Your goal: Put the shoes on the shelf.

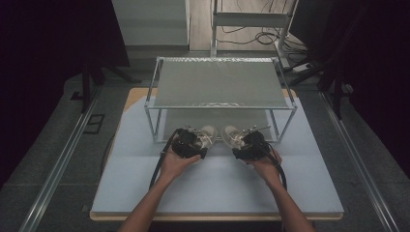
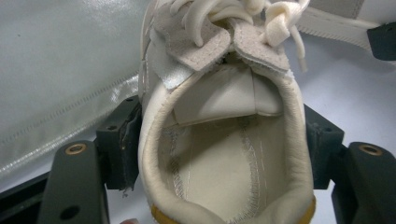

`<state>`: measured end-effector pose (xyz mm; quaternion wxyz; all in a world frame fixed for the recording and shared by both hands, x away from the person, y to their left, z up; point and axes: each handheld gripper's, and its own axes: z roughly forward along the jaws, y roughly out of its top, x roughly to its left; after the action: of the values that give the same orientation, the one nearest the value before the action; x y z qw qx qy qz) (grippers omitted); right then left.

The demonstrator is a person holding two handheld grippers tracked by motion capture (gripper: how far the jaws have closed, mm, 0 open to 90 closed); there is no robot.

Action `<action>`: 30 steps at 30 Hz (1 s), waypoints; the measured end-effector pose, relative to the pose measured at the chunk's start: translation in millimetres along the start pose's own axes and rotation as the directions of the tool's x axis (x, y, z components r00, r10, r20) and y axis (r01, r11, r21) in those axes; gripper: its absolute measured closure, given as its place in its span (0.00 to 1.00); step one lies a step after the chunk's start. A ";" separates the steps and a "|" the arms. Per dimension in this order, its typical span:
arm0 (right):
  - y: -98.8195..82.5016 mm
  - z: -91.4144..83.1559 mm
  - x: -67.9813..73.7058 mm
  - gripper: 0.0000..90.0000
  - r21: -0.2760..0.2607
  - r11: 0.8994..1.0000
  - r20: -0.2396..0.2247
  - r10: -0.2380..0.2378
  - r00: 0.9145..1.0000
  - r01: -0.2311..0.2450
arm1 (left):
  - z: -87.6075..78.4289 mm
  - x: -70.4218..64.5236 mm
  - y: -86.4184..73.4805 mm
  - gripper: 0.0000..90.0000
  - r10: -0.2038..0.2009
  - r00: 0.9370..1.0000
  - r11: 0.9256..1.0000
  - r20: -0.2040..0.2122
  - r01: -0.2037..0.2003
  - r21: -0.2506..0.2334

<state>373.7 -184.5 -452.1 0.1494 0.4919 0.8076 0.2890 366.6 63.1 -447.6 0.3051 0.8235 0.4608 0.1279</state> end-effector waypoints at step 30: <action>22.3 27.3 0.4 0.31 0.018 0.998 0.052 0.052 0.997 -0.053 | 24.7 12.1 27.1 0.33 0.030 0.999 0.999 -0.017 -0.029 0.029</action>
<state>403.7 -167.6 -459.8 0.1575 0.5218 0.7930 0.2721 403.9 53.1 -450.9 0.2873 0.8334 0.4530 0.1330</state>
